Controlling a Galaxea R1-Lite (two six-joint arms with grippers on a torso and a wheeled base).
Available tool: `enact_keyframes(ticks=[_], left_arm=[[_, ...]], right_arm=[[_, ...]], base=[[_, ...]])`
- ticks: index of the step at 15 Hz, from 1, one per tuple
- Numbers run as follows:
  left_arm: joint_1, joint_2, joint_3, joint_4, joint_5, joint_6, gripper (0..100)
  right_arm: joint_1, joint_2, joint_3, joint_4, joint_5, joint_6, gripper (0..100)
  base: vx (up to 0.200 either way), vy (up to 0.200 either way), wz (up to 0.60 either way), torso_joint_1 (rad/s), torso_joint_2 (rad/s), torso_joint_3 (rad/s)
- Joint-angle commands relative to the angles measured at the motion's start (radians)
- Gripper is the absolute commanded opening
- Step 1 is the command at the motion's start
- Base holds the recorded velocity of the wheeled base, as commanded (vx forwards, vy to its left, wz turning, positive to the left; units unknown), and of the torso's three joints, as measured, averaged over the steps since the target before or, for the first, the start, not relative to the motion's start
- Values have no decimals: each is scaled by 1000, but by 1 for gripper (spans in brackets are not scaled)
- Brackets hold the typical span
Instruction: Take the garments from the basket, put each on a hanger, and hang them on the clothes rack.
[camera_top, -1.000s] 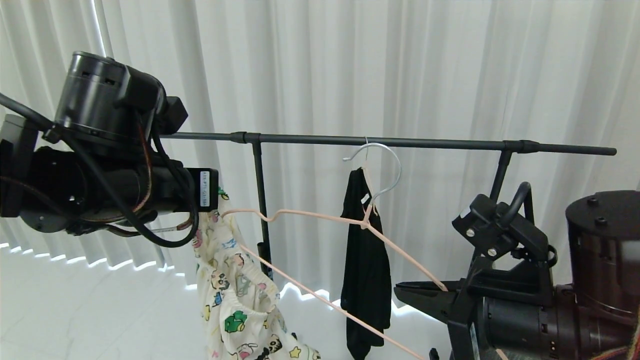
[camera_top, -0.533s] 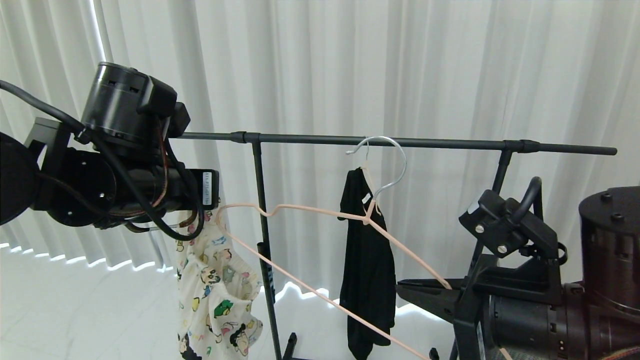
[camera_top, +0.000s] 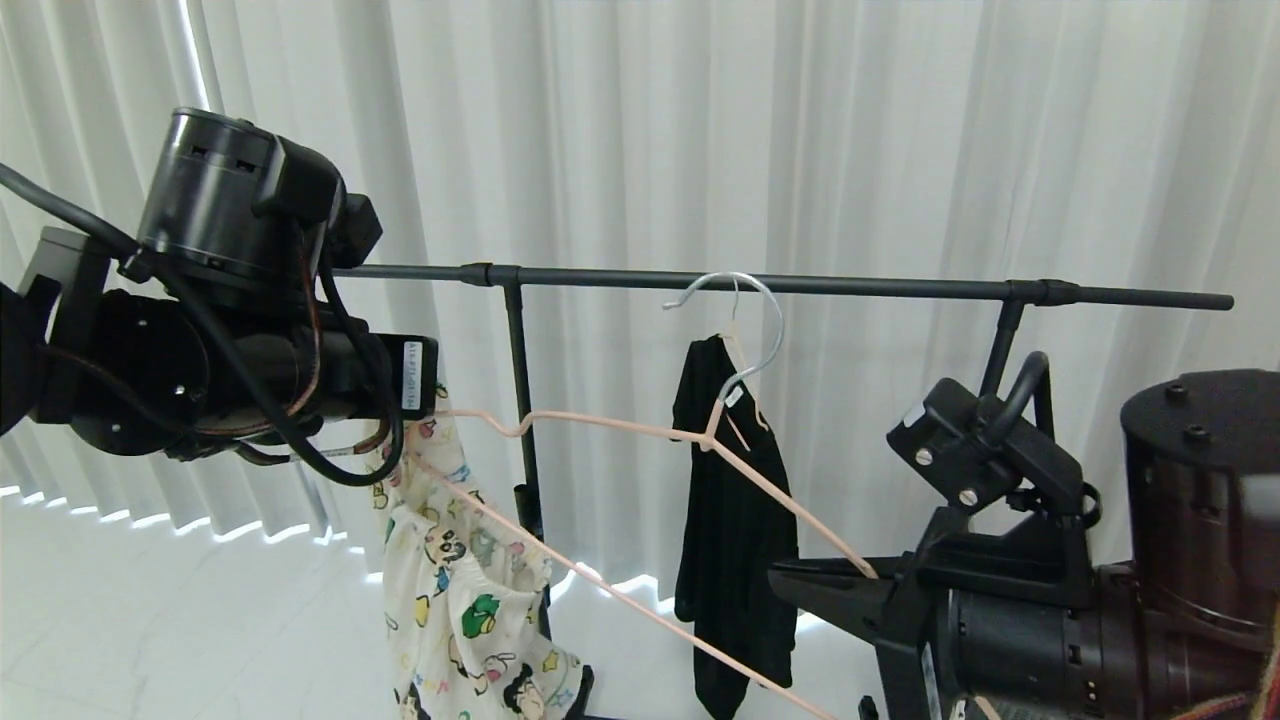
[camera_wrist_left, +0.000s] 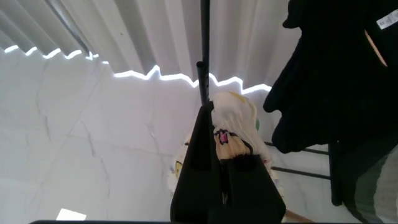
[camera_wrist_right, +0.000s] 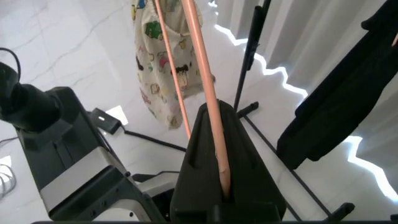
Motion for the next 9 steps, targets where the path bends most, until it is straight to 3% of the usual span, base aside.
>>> enact_keyframes(ticks=[1, 4, 9], left_arm=[[-6, -31, 6, 0, -13, 23, 0], [-6, -43, 6, 0, -42, 95, 0], [-84, -53, -6, -3, -45, 69, 0]], right_arm=[[-9, 47, -38, -14, -15, 8, 0], [-12, 91, -53, -86, -51, 10, 0], [-9, 148, -84, -108, -56, 10, 0]], base=[[0, 0, 0, 0, 0, 0], [0, 0, 0, 0, 0, 0], [0, 0, 0, 0, 0, 0]])
